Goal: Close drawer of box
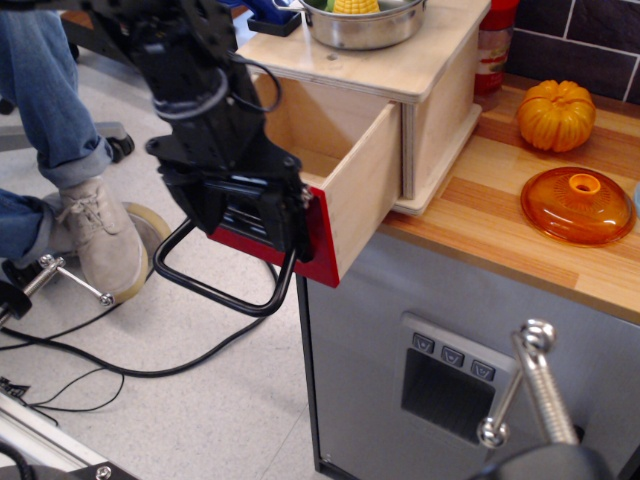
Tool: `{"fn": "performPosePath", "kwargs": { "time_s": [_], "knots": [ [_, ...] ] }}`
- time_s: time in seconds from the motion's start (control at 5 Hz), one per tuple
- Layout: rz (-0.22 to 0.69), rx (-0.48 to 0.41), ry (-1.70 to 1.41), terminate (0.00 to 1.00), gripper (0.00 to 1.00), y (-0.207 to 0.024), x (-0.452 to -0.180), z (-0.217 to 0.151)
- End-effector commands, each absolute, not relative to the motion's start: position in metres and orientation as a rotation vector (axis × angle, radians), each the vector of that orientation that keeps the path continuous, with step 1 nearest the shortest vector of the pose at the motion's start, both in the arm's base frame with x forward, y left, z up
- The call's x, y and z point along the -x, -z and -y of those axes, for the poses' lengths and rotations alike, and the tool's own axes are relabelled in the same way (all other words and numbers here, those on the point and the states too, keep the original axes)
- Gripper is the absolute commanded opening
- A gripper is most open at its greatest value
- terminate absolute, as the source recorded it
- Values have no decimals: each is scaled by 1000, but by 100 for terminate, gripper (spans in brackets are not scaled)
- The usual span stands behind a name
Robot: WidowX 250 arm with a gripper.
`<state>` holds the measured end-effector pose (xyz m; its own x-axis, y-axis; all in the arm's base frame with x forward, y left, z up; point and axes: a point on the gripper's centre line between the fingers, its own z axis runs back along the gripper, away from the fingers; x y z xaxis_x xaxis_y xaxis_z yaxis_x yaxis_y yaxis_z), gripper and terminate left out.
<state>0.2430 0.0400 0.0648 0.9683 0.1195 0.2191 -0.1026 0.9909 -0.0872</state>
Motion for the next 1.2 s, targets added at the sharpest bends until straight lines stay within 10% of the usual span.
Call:
{"fn": "performPosePath", "kwargs": {
  "time_s": [0.0,1.0],
  "knots": [
    [313,38,-106,0,100,-80,-278,-50],
    [400,26,-281,0,100,-100,-354,-75]
  ]
}}
